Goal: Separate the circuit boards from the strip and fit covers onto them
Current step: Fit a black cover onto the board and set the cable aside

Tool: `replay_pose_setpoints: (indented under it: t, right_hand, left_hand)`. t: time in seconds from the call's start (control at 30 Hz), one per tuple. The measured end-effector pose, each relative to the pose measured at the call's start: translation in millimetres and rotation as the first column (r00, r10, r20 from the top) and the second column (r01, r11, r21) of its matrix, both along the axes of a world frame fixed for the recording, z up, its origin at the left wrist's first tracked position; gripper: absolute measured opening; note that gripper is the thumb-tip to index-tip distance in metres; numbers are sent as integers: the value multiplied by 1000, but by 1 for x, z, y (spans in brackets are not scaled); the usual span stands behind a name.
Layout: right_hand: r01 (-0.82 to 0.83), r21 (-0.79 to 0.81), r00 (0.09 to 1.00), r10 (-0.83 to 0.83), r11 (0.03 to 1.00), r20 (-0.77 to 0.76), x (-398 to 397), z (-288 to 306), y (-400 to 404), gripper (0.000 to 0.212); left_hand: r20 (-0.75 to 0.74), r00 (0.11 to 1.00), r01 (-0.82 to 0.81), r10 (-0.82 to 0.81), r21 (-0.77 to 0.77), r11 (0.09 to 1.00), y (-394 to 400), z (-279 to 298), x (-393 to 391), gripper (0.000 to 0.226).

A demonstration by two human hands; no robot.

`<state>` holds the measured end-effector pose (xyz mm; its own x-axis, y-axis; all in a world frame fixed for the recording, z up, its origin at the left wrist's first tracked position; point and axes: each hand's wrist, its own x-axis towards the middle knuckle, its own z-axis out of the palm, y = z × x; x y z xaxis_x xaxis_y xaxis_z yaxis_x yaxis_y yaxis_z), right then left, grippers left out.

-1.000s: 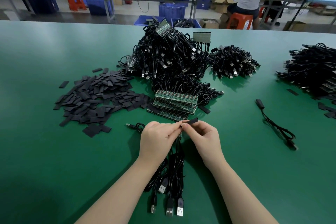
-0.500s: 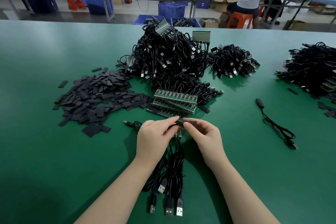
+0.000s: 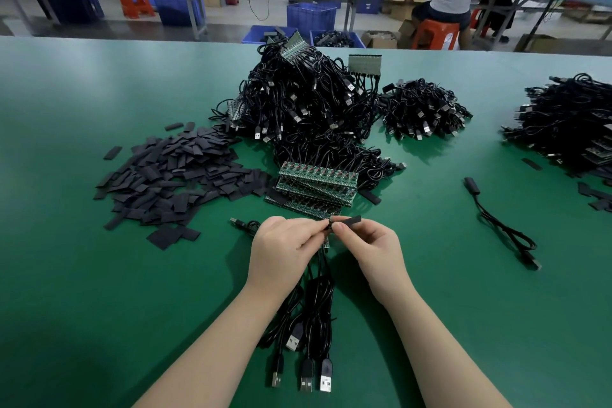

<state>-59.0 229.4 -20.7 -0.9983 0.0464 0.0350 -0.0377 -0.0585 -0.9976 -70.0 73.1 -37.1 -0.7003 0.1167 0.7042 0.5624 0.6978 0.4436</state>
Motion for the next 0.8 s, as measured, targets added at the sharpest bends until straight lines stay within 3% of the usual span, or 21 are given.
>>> replay_pose_setpoints:
  t: [0.27,0.43,0.8]
  right_hand:
    - [6,-10,999,-6,1000,-33,2,0,-1,17]
    - [25,69,997,-19,997,-80,2,0,-4,25]
    - [10,123,997,-1,992,-73,1,-3,-2,15]
  left_hand:
    - [-7,1000,16,-16,3,1000,0,2,2,14]
    - [25,999,32,-32,-10,999,1,2,3,14]
    - [1,1000,30,-30,34,999,-1,0,1,16]
